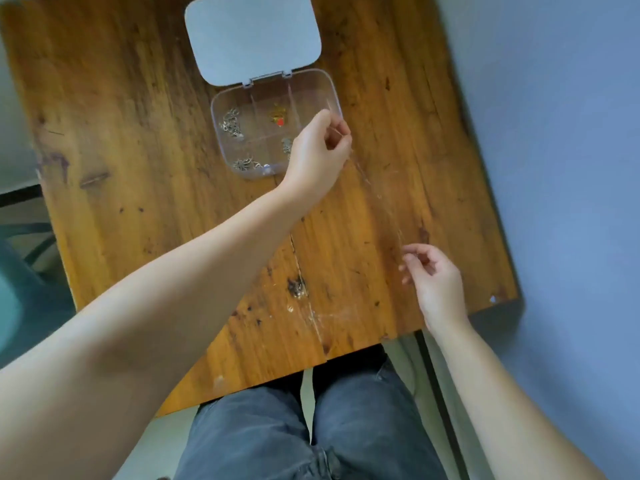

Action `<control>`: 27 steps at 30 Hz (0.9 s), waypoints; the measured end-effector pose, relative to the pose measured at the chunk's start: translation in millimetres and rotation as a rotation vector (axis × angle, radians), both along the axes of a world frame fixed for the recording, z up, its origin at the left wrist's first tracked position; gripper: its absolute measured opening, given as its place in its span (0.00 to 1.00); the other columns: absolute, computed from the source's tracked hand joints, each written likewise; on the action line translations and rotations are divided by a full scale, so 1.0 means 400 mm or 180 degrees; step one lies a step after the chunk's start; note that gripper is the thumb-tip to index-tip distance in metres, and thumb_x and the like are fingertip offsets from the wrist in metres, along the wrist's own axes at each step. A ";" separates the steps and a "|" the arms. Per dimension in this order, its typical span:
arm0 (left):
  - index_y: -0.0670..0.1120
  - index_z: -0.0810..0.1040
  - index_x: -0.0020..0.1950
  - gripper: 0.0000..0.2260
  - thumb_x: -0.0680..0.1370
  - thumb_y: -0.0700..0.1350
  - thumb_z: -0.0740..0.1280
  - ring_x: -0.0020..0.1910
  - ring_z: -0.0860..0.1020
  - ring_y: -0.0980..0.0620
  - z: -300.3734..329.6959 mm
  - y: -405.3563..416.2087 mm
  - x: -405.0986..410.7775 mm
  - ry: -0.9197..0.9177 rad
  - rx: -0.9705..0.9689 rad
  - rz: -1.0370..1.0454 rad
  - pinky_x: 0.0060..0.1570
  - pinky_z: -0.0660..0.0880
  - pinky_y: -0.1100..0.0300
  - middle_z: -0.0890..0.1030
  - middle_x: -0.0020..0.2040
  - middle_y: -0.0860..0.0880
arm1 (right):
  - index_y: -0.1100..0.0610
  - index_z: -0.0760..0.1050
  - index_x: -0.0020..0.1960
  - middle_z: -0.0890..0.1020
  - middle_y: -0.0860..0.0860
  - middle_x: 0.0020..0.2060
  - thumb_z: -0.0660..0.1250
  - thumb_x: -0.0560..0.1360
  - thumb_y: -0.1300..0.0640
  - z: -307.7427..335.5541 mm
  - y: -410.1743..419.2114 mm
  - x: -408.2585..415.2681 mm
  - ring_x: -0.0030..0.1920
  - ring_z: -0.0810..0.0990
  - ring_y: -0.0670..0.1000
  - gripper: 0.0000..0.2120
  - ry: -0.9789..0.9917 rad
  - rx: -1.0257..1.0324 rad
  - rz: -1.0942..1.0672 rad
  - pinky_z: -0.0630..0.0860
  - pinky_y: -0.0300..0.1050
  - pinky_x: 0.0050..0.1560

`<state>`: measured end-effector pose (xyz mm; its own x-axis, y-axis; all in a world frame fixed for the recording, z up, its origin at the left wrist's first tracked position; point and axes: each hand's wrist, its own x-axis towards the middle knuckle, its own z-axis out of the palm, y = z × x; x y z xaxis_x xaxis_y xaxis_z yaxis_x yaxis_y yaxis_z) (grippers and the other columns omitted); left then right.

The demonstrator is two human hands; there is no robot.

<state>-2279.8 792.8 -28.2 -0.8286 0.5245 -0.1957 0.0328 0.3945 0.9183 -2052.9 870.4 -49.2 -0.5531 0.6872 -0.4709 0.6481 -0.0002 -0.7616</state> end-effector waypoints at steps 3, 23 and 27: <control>0.46 0.74 0.47 0.05 0.79 0.38 0.60 0.32 0.77 0.56 -0.015 0.151 0.017 -0.0187 -0.0019 0.0035 0.32 0.77 0.66 0.78 0.38 0.49 | 0.49 0.77 0.54 0.82 0.45 0.41 0.62 0.79 0.60 -0.011 0.089 0.047 0.38 0.80 0.41 0.09 0.0021 0.0235 -0.0350 0.76 0.36 0.41; 0.45 0.77 0.56 0.09 0.79 0.39 0.61 0.51 0.74 0.53 -0.120 0.340 0.003 0.0629 -0.1041 -0.0406 0.48 0.71 0.68 0.76 0.57 0.45 | 0.63 0.76 0.55 0.78 0.58 0.51 0.63 0.75 0.69 -0.096 0.177 0.103 0.50 0.78 0.53 0.10 -0.0240 0.1663 0.0970 0.71 0.31 0.51; 0.48 0.77 0.54 0.08 0.80 0.41 0.60 0.46 0.77 0.54 -0.050 0.254 -0.039 0.0521 -0.0647 -0.0404 0.41 0.73 0.69 0.77 0.48 0.51 | 0.60 0.73 0.58 0.77 0.56 0.52 0.58 0.77 0.67 -0.054 0.229 0.003 0.49 0.76 0.47 0.12 0.0053 0.1457 0.0482 0.69 0.21 0.45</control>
